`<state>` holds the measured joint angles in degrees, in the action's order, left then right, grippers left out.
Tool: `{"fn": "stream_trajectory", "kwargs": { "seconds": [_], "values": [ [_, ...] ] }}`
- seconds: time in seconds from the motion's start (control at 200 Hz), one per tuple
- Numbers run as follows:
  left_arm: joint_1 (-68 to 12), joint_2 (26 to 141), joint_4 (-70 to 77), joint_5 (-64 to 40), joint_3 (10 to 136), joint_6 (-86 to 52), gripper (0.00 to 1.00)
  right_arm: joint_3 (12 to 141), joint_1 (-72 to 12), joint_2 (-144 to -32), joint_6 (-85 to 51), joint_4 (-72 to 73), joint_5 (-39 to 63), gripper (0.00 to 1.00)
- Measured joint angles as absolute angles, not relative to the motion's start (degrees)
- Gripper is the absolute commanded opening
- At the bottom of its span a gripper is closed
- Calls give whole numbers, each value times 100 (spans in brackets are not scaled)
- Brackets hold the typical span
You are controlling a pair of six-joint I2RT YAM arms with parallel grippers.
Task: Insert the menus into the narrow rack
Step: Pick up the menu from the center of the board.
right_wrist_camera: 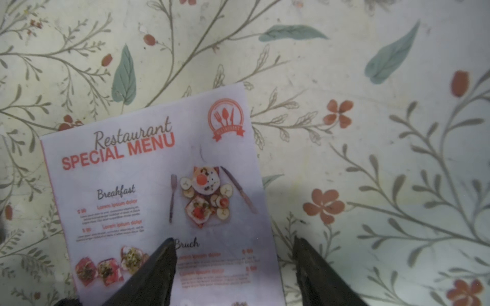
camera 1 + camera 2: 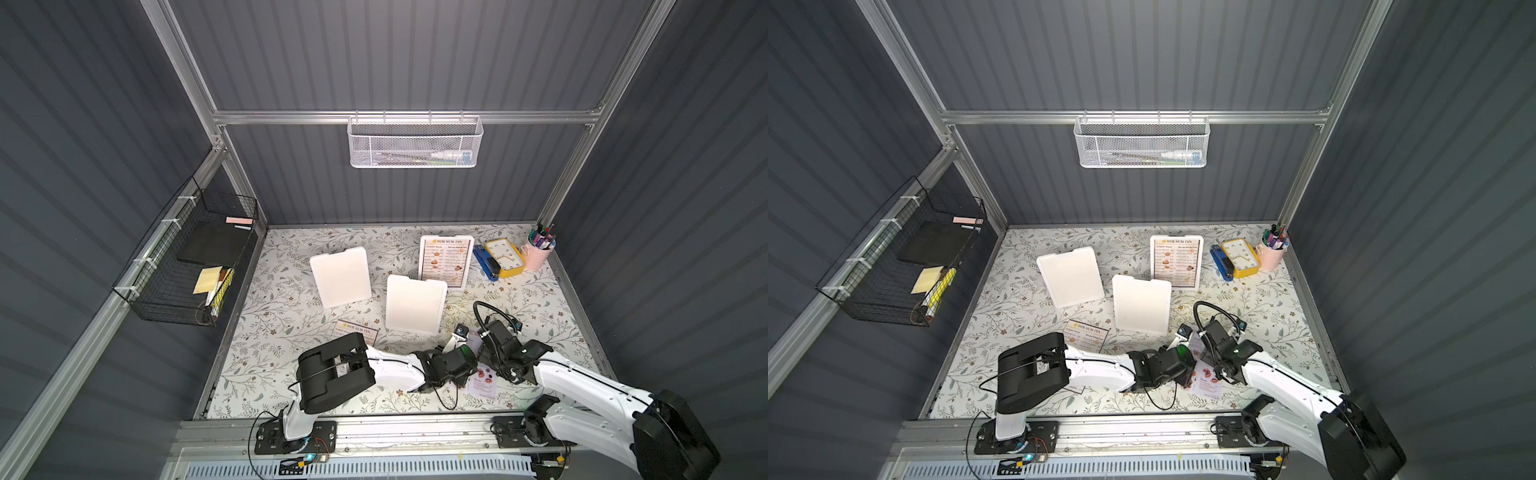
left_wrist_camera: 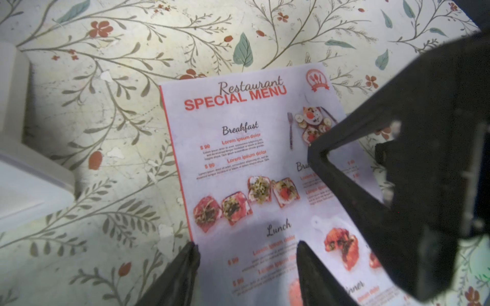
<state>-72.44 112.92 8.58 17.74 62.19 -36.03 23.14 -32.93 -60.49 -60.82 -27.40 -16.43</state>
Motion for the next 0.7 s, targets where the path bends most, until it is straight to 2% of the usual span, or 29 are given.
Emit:
{"fn": "stream_trajectory", "kwargs": {
  "seconds": [0.44,0.51,0.625,0.7],
  "values": [
    [-7244,11393,1264,1741,6163,-3592,57,2847,-3286,-7472,-5966,-1306,-1535,70],
    [-7231,11393,1334,1737,6125,-3583,57,2873,-3282,-7607,-5946,-1041,-1494,65],
    [-7214,11393,1406,1737,6090,-3581,57,2860,-3262,-7677,-5911,-766,-1382,48],
    [-7205,11393,1466,1734,6060,-3581,57,2834,-3256,-7684,-5929,-690,-1302,43]
  ]
}}
